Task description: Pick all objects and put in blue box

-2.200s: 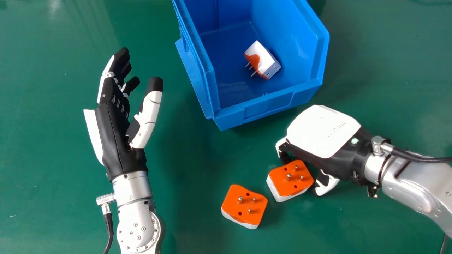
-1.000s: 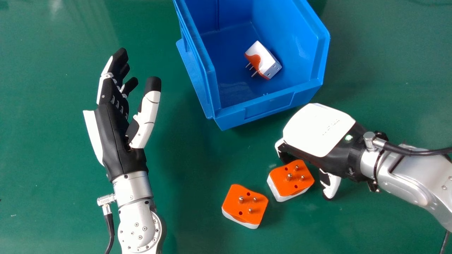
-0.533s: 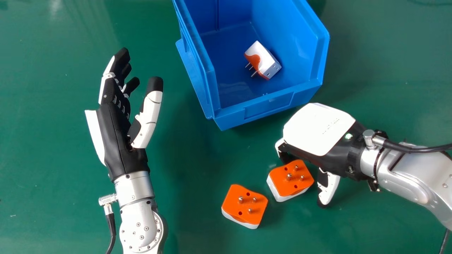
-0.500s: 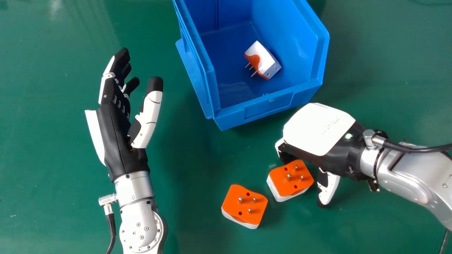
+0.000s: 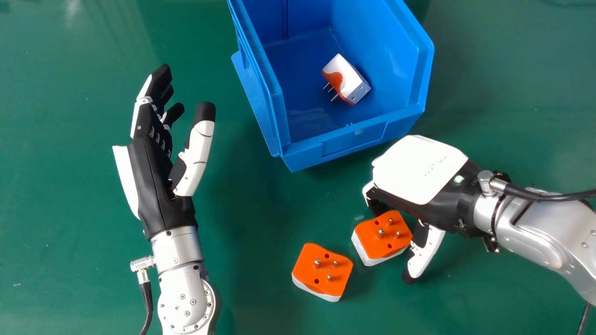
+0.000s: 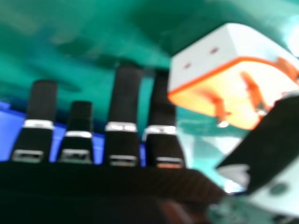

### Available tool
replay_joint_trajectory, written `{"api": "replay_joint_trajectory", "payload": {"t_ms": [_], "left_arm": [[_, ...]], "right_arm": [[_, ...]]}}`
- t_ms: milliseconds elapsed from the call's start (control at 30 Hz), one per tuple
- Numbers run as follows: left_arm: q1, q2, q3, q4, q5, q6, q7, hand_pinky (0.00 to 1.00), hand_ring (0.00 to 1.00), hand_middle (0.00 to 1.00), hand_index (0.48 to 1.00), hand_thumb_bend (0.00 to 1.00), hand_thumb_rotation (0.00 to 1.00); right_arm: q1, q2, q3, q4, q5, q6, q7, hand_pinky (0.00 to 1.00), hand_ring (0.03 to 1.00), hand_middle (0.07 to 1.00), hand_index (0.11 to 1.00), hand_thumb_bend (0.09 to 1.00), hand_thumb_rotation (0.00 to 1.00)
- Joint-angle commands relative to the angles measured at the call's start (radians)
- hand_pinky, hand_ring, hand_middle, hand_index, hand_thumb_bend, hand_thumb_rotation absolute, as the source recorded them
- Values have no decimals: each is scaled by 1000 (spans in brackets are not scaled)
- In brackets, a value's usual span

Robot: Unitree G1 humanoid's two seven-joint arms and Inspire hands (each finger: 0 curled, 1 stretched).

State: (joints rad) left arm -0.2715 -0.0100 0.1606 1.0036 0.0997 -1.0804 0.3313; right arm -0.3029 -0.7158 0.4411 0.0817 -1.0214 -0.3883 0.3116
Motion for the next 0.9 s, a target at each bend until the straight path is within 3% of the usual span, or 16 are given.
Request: {"api": "replay_joint_trajectory", "payload": {"t_ms": [0, 267, 400, 600, 867], "left_arm": [[-9, -4, -7, 0, 12, -17, 4, 828, 885, 877, 822, 717, 546], [-10, -8, -5, 8, -3, -28, -13, 828, 885, 876, 821, 715, 543], [-9, -10, -5, 8, 4, -32, -8, 829, 885, 877, 821, 716, 543], [-6, -9, -8, 3, 22, -26, 14, 829, 886, 877, 821, 716, 544], [-5, -15, -8, 4, 20, -31, 15, 827, 884, 877, 821, 715, 547]], "right_arm": [[-13, -1, -14, -1, 10, 19, 4, 646, 851, 894, 915, 976, 526], [-10, 4, -14, 2, 14, 11, -32, 649, 854, 898, 922, 980, 563], [-11, 14, -10, -2, 15, 16, -30, 647, 854, 898, 921, 980, 572], [-8, 31, -16, -3, 32, 19, -39, 645, 853, 899, 921, 975, 566], [-10, 51, -9, 16, 54, -7, -80, 636, 847, 892, 911, 959, 523]]}}
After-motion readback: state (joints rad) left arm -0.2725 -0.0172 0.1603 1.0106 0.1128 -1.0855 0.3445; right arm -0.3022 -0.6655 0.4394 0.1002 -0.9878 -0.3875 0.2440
